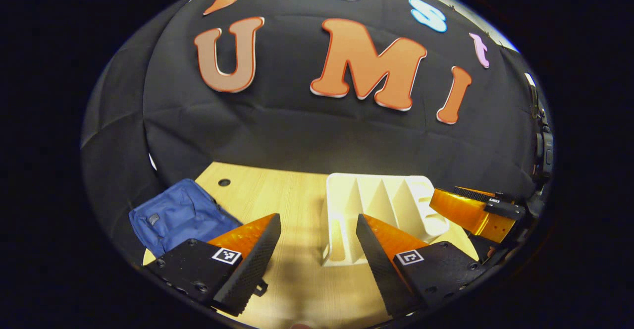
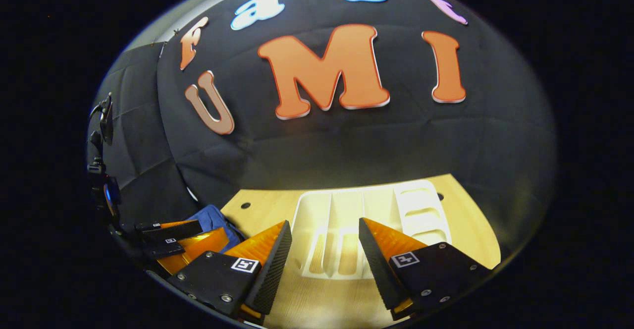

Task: Open the schoolbag, grab two books from the bookshelf and put them into the schoolbag.

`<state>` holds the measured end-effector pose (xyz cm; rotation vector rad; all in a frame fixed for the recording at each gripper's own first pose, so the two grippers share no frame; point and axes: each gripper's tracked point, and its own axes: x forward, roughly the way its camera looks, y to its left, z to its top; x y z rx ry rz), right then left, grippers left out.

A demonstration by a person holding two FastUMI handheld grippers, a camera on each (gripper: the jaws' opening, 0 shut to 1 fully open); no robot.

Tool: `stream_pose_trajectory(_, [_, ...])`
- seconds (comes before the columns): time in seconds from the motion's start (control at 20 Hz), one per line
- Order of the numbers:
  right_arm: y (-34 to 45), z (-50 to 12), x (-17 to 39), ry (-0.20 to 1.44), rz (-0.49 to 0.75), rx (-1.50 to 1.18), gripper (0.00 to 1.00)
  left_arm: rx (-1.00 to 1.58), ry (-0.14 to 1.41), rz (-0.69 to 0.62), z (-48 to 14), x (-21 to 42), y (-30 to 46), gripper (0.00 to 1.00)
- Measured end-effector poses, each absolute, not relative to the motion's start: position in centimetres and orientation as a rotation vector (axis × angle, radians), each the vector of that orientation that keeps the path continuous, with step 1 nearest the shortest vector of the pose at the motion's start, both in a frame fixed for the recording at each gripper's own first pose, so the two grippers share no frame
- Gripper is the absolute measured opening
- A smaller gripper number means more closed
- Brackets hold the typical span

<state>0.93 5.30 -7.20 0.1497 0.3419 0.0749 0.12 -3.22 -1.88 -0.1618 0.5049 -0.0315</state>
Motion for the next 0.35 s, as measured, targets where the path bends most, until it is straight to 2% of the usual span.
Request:
stream_pose_trajectory(0.2, [4.5,-2.7,0.6,0.160,0.049,0.107,0.89,-0.136,0.343,-0.010,1.3,1.0,-3.5,0.97])
stream_pose_trajectory(0.35, [3.7,-0.5,0.0,0.055,0.021,0.072,0.91,-0.124,0.185,-0.026,4.7,1.3,-4.3,0.96])
